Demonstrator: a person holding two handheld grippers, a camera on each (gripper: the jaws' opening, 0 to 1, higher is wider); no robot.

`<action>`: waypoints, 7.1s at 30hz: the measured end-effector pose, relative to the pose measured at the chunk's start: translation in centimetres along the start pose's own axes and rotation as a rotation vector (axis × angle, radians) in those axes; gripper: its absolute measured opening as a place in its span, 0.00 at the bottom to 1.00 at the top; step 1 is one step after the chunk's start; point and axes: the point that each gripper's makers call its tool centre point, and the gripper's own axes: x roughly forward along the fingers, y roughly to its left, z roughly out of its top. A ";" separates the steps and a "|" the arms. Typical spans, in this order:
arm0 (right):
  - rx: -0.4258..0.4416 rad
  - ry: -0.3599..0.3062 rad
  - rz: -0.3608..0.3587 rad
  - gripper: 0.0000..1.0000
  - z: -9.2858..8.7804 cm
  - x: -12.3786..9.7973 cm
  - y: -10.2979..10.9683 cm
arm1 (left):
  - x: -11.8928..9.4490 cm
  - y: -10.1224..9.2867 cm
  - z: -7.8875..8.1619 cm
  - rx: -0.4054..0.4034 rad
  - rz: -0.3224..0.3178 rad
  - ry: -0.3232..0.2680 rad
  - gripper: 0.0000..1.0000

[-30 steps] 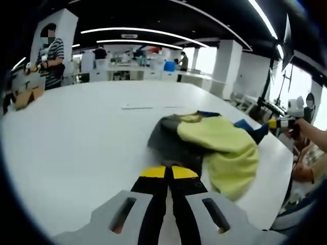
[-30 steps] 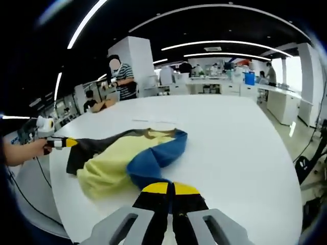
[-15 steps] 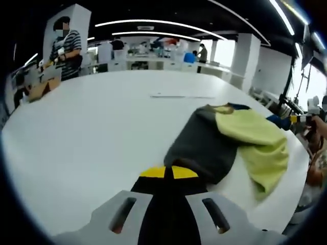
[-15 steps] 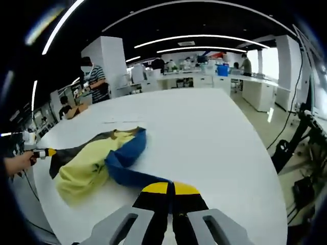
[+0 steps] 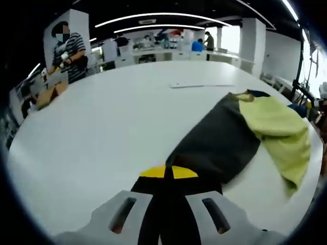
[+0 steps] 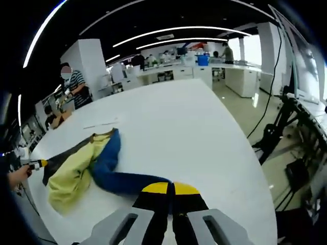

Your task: Fold the garment on the visible template until the final outline fits inside the template.

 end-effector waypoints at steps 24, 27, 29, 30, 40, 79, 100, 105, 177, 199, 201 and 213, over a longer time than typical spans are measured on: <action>0.007 0.188 -0.204 0.00 -2.6 2.3 -8.5 | 1.9 3.7 0.7 0.111 0.074 0.073 0.00; -0.019 0.198 -0.220 0.00 -3.0 1.8 -8.1 | 2.1 4.2 0.4 0.132 0.085 0.100 0.00; -0.033 0.215 -0.229 0.00 -3.2 2.1 -8.7 | 2.2 4.4 0.3 0.140 0.083 0.110 0.00; -0.050 0.219 -0.228 0.00 -3.3 2.2 -8.7 | 2.2 4.5 0.4 0.147 0.081 0.111 0.00; -0.078 0.256 -0.252 0.00 -3.3 2.1 -9.7 | 2.6 5.1 0.8 0.140 0.087 0.119 0.00; -0.277 0.114 0.343 0.74 -2.5 1.6 8.1 | -4.3 -7.1 0.7 0.050 -0.242 -0.106 0.73; -0.336 0.113 0.558 0.57 -5.5 2.8 17.5 | -8.4 -15.5 -0.4 0.108 -0.433 -0.154 0.80; -0.337 0.112 0.574 0.48 -6.3 4.0 18.3 | -8.5 -17.3 -1.7 0.132 -0.481 -0.132 0.75; -1.042 0.023 0.350 0.00 -11.2 0.9 25.5 | -9.0 -23.1 -5.3 0.068 -0.626 -0.040 0.01; -0.685 0.083 0.487 0.13 -11.9 -0.5 26.2 | -8.9 -22.8 -5.5 0.040 -0.616 -0.031 0.02; -0.655 0.079 0.491 0.18 -11.4 -0.9 25.6 | -8.9 -22.7 -5.5 0.039 -0.615 -0.030 0.02; -0.507 0.068 0.475 0.18 -9.4 -1.3 22.1 | -8.9 -22.6 -5.8 0.035 -0.606 -0.018 0.07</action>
